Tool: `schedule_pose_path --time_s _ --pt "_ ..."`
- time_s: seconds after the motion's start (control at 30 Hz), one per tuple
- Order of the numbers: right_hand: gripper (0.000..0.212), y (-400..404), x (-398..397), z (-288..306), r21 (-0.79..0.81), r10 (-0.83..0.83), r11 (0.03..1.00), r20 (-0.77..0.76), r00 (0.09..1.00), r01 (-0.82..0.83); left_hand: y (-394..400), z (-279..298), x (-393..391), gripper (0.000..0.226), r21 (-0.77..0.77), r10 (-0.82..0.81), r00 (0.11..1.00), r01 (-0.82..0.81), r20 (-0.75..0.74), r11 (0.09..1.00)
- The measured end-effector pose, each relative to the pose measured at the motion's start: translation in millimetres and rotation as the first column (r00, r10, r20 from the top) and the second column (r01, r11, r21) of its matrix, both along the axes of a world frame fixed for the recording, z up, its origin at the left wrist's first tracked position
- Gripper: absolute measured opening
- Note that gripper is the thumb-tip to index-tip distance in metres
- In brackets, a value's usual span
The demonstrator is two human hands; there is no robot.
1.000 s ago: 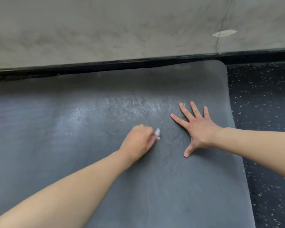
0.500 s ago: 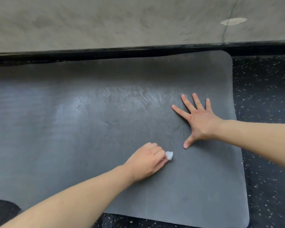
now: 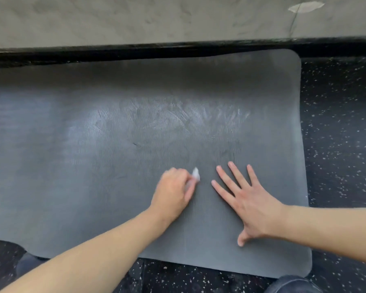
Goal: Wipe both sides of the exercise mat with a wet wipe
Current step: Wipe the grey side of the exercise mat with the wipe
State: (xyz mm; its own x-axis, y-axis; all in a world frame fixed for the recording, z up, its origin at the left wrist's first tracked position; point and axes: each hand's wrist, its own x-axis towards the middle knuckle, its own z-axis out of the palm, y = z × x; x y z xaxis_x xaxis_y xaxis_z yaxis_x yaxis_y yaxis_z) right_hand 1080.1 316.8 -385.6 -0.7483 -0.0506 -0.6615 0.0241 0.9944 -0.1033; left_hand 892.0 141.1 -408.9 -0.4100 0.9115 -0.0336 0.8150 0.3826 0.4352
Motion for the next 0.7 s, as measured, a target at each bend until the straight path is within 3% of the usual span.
schedule_pose_path --time_s 0.03,0.07,0.13,0.17,0.2,0.27,0.33,0.4,0.5,0.57,0.63,0.7 --pt "0.170 1.2 5.0 -3.0 0.018 0.026 1.000 0.000 1.000 -0.026 -9.7 1.9 20.0 0.028 -0.008 -0.158 0.987 0.158 0.029 0.987" --pt "0.169 2.5 7.1 -4.8 0.022 0.035 0.999 0.001 0.999 -0.035 -22.5 2.0 41.2 0.031 -0.045 -0.401 0.916 0.402 0.014 0.915" --pt "0.169 2.4 6.3 -4.6 0.012 0.017 1.000 0.005 1.000 -0.017 -41.0 8.4 54.9 0.032 -0.070 -0.731 0.680 0.733 0.054 0.676" --pt "0.169 1.4 5.3 -4.4 0.010 0.008 1.000 0.006 1.000 -0.008 -46.1 7.0 48.4 0.031 -0.058 -0.750 0.660 0.751 0.040 0.658" --pt "0.168 0.2 4.3 -3.6 0.009 -0.001 1.000 0.006 1.000 0.001 -47.0 2.1 38.5 0.030 -0.057 -0.676 0.737 0.673 -0.033 0.737" --pt "0.167 -1.4 4.8 -2.1 0.005 -0.008 1.000 -0.001 1.000 0.008 -48.5 -3.7 19.2 0.026 -0.039 -0.365 0.928 0.363 -0.080 0.931" --pt "0.165 -2.7 8.1 -2.8 -0.004 -0.002 1.000 -0.023 1.000 0.002 -55.7 -3.6 25.9 0.022 -0.063 -0.225 0.974 0.223 -0.035 0.973" --pt "0.166 -6.9 13.7 -3.1 -0.017 -0.003 1.000 -0.032 0.999 0.003 -65.2 -5.9 58.7 0.027 -0.046 -0.385 0.922 0.386 0.032 0.921" --pt "0.169 -19.4 28.3 -2.8 -0.043 0.015 0.999 -0.010 1.000 -0.016 -64.3 0.2 65.5 0.029 -0.027 -0.635 0.772 0.636 0.038 0.771" --pt "0.167 -26.5 37.7 -3.2 -0.037 0.073 0.997 0.001 0.997 -0.073 -49.5 -2.0 51.0 0.025 -0.051 -0.533 0.844 0.530 -0.058 0.846" --pt "0.165 -25.0 42.6 -2.8 -0.035 0.103 0.994 -0.024 0.994 -0.104 -39.5 -1.0 47.5 0.025 -0.085 -0.399 0.916 0.395 -0.045 0.915" --pt "0.164 -19.4 43.8 -2.3 -0.052 0.102 0.993 -0.052 0.993 -0.104 -44.2 -1.4 72.9 0.033 -0.077 -0.504 0.863 0.505 0.035 0.860"
